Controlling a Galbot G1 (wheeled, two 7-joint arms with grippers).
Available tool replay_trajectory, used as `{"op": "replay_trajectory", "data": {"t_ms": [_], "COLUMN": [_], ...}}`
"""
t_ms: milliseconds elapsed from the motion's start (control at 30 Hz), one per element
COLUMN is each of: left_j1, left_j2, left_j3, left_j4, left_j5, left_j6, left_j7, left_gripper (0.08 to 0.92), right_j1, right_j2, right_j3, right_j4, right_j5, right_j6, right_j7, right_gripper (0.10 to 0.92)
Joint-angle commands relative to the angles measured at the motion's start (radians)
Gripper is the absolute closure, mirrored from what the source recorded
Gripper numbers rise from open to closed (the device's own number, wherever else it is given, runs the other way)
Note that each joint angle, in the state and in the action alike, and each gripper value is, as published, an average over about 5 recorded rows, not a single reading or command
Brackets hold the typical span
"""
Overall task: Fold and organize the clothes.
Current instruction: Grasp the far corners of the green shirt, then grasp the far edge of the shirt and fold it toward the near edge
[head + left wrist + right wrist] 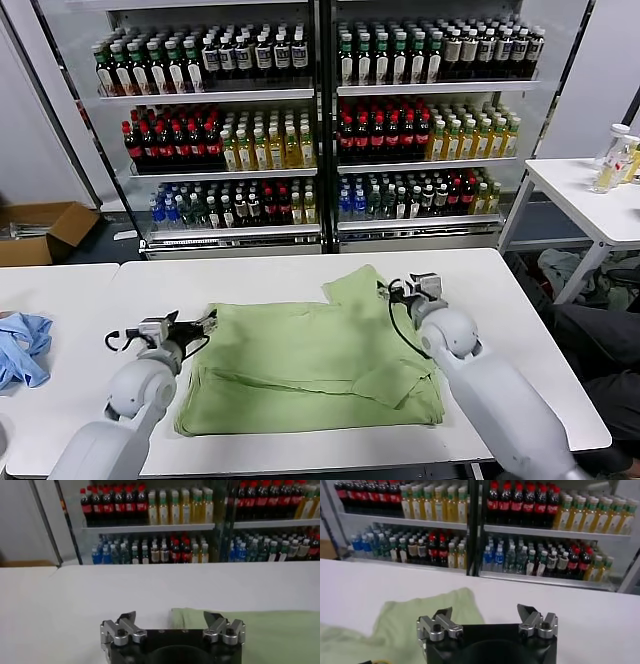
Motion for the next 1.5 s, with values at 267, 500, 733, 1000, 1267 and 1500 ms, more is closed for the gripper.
{"op": "replay_trajectory", "data": {"t_ms": [267, 500, 733, 1000, 1267, 1500], "left_j1": [-0.142, -0.121, -0.113, -0.092, -0.048, 0.005], "left_j2": [-0.055, -0.051, -0.059, -0.061, -0.046, -0.023], "left_j3": [0.098, 0.1, 0.091, 0.074, 0.043, -0.005], "left_j4": [0.166, 0.158, 0.168, 0.16, 0.089, -0.011], "left_j5": [0.016, -0.005, -0.038, -0.067, -0.108, -0.16], "left_j6": [-0.008, -0.022, -0.021, -0.026, -0.084, -0.112], "left_j7": [0.005, 0.023, 0.027, 0.038, 0.06, 0.07], "left_gripper": [0.177, 0.229, 0.433, 0.658, 0.881, 0.917], "right_j1": [0.134, 0.123, 0.122, 0.115, 0.097, 0.055], "right_j2": [0.124, 0.129, 0.129, 0.115, 0.089, 0.042], "right_j3": [-0.03, -0.044, -0.063, -0.075, -0.069, -0.047], "right_j4": [-0.323, -0.322, -0.317, -0.276, -0.195, -0.066], "right_j5": [-0.026, -0.005, 0.009, 0.029, 0.046, 0.062], "right_j6": [0.015, 0.018, 0.004, 0.007, 0.036, 0.062], "right_j7": [-0.015, -0.021, -0.033, -0.045, -0.041, -0.029], "right_gripper": [0.202, 0.26, 0.458, 0.692, 0.9, 0.919]}}
